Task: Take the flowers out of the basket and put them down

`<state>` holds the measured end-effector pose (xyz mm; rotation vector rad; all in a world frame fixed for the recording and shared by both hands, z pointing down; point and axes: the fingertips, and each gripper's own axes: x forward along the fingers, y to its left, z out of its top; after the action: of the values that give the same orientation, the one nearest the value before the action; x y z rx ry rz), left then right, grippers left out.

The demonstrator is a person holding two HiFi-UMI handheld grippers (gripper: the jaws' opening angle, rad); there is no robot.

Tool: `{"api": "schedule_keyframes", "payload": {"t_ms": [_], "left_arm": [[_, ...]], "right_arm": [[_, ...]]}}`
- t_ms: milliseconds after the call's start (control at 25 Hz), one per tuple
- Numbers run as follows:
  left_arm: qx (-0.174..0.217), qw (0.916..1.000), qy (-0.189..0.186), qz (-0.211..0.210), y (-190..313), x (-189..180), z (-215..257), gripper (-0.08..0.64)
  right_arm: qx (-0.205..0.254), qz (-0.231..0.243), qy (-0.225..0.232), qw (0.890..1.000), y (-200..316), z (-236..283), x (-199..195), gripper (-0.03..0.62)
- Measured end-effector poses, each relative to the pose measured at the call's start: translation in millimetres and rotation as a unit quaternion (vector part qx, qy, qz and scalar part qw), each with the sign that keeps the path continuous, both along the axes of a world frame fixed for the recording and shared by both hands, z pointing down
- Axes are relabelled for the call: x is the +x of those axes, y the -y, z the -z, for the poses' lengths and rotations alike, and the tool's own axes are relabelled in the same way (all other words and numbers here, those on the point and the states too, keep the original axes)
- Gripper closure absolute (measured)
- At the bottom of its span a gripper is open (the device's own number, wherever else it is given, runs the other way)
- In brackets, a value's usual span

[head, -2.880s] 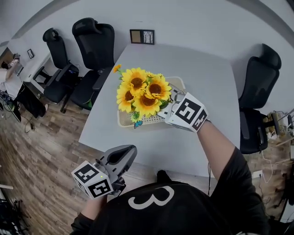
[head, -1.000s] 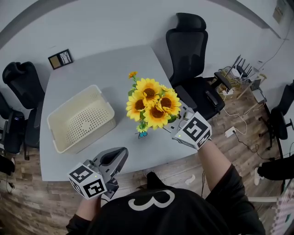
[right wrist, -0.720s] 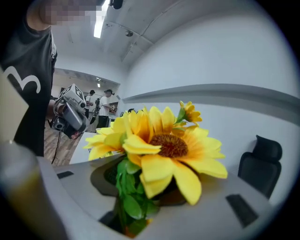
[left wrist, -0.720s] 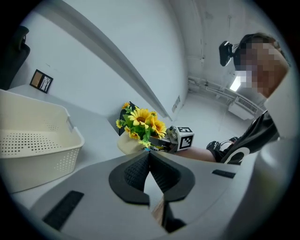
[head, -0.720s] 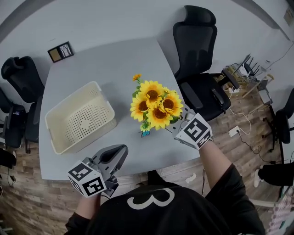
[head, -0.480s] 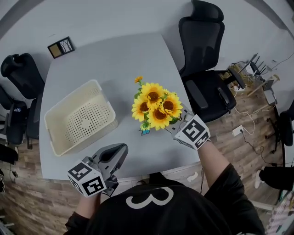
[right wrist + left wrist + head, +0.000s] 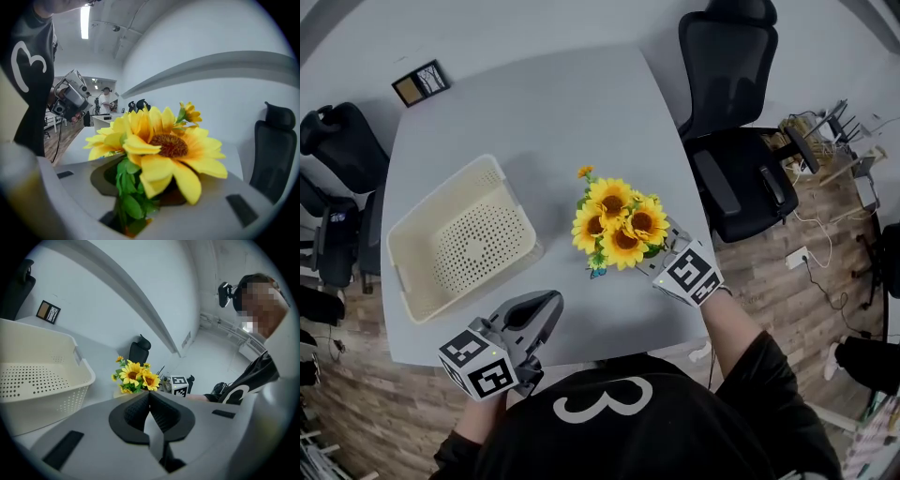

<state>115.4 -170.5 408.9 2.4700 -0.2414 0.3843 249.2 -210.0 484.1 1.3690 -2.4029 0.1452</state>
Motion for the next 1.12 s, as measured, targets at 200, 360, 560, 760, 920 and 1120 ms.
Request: {"api": "schedule_keyframes", "payload": {"t_ms": [200,360,560,760,920,1120], "left_arm": [[-0.005,1.0000,0.007,0.002,9.4,-0.8,-6.1,0.548],[-0.010,0.9999,0.007,0.001,13.8,-6.4,-9.9,0.548],[-0.015,0.9999,0.008,0.001,19.1,-3.0,-11.9,0.548],[-0.019,0.9998,0.008,0.002,19.5,-5.6,-14.6,0.548],[-0.016,0.9998,0.006,0.003,19.9,-5.3,-13.0,0.548],[-0.011,0.9999,0.007,0.002,21.9,-1.8,-10.0,0.548]], "right_arm": [[-0.004,0.004,0.005,1.000,4.3,-18.1,-8.5,0.417],[-0.010,0.004,0.020,1.000,6.7,-28.3,-18.4,0.417],[-0.005,0.022,-0.010,1.000,10.2,-32.6,-19.1,0.417],[0.001,0.025,-0.021,0.999,8.7,-34.7,-21.1,0.416],[0.002,0.017,-0.017,1.000,7.2,-35.7,-22.5,0.398],[-0.004,0.009,0.013,1.000,6.9,-33.1,-22.0,0.350]]}}
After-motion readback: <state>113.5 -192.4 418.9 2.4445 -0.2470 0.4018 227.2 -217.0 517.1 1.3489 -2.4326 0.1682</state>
